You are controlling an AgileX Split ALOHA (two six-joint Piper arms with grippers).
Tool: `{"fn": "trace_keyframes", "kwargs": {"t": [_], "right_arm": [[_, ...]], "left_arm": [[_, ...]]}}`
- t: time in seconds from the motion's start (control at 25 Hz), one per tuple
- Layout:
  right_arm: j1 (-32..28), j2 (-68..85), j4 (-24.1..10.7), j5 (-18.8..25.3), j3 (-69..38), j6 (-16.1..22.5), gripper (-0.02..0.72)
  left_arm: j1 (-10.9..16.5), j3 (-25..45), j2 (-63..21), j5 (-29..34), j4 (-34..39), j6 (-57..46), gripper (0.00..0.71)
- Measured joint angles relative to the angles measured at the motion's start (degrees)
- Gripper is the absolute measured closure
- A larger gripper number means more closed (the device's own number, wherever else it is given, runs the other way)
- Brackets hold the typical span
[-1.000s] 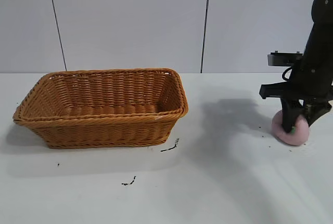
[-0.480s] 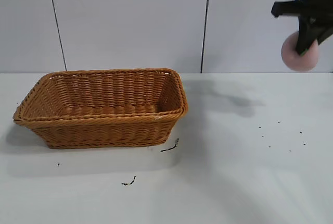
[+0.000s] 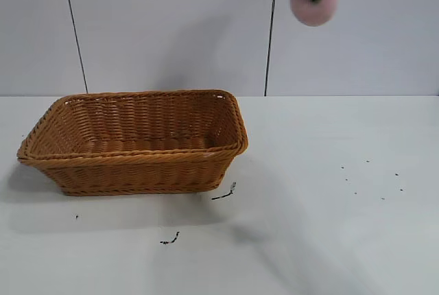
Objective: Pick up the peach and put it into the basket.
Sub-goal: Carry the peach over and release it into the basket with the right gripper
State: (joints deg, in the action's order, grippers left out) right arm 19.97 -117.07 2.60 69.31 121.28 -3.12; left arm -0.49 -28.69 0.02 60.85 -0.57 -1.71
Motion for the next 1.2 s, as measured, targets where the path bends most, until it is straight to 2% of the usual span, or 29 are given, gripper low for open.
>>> {"fn": "trace_keyframes", "kwargs": {"t": [0.16,0.32,0.6,0.8,0.88,1.04,1.12,1.2], "right_arm": [[8.4,-4.7,0.7,0.0,4.5,0.0,0.718],[14.0,-9.6,1.0,-1.5,5.3,0.0,0.718],[15.6,-21.9,0.6,-8.3,5.3,0.0,0.719],[15.6,-25.9,0.6,-8.6,5.3,0.0,0.703],[15.6,-25.9,0.6,-8.7,5.3,0.0,0.608],[15.6,-25.6,0.6,-8.7,5.6,0.0,0.155],[15.6,-25.3,0.6,-8.1,5.7,-0.5,0.061],[15.6,-24.7,0.6,-7.3,6.0,-1.0,0.029]], "left_arm": [[0.0,0.0,0.0,0.0,0.0,0.0,0.017],[0.0,0.0,0.0,0.0,0.0,0.0,0.017],[0.0,0.0,0.0,0.0,0.0,0.0,0.017],[0.0,0.0,0.0,0.0,0.0,0.0,0.017],[0.0,0.0,0.0,0.0,0.0,0.0,0.017],[0.0,0.0,0.0,0.0,0.0,0.0,0.017],[0.0,0.0,0.0,0.0,0.0,0.0,0.017],[0.0,0.0,0.0,0.0,0.0,0.0,0.017]]}}
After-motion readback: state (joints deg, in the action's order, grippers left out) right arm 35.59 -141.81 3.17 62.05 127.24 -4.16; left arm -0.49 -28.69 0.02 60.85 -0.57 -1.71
